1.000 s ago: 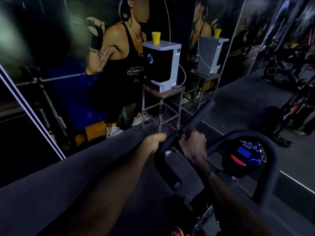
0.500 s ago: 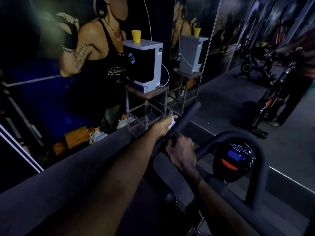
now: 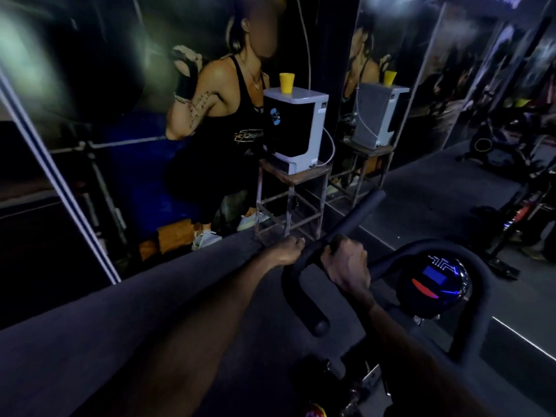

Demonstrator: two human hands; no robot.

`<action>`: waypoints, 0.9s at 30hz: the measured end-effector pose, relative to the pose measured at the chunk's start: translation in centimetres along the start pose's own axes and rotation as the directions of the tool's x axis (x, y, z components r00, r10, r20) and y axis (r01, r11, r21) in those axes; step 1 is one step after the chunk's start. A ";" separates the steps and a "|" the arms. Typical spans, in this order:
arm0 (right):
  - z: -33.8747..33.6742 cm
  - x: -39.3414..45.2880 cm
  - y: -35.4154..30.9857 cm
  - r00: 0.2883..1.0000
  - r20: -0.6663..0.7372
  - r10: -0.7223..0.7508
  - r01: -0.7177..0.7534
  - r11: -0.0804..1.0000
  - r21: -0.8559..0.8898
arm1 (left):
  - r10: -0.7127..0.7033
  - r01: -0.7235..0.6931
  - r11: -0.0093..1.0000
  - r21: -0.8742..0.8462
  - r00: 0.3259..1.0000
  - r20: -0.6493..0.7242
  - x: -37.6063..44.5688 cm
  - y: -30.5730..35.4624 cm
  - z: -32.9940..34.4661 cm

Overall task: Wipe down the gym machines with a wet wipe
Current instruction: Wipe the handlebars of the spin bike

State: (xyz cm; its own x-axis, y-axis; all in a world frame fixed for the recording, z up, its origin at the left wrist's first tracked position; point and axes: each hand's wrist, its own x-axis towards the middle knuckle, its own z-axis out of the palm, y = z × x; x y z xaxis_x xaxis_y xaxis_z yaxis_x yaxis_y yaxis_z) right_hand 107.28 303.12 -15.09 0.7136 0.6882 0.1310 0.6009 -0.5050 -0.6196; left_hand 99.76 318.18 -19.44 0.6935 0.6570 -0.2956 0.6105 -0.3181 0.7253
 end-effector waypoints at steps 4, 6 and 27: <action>-0.2 -0.4 -0.7 0.995 0.067 0.075 -0.079 0.995 0.057 | -0.052 0.013 0.973 -0.231 0.985 -0.163 -4.8 -2.0 -0.5; 0.0 -1.0 -1.5 0.994 0.112 0.007 -0.021 0.992 0.126 | -0.096 0.011 0.933 -0.360 0.971 -0.217 -7.3 -2.6 -0.9; 9.5 -20.0 -11.3 0.647 0.563 -0.514 0.203 0.828 0.523 | -0.336 0.050 0.920 -0.390 0.614 -0.714 -35.3 -13.7 0.2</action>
State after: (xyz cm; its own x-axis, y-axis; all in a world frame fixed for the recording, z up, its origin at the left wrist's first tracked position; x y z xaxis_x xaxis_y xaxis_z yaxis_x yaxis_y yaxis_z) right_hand 82.86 300.00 -18.07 -0.0501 0.9982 -0.0320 0.4537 -0.0058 -0.8911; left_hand 67.02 299.23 -19.03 -0.0521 0.9985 0.0184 0.4470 0.0069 0.8945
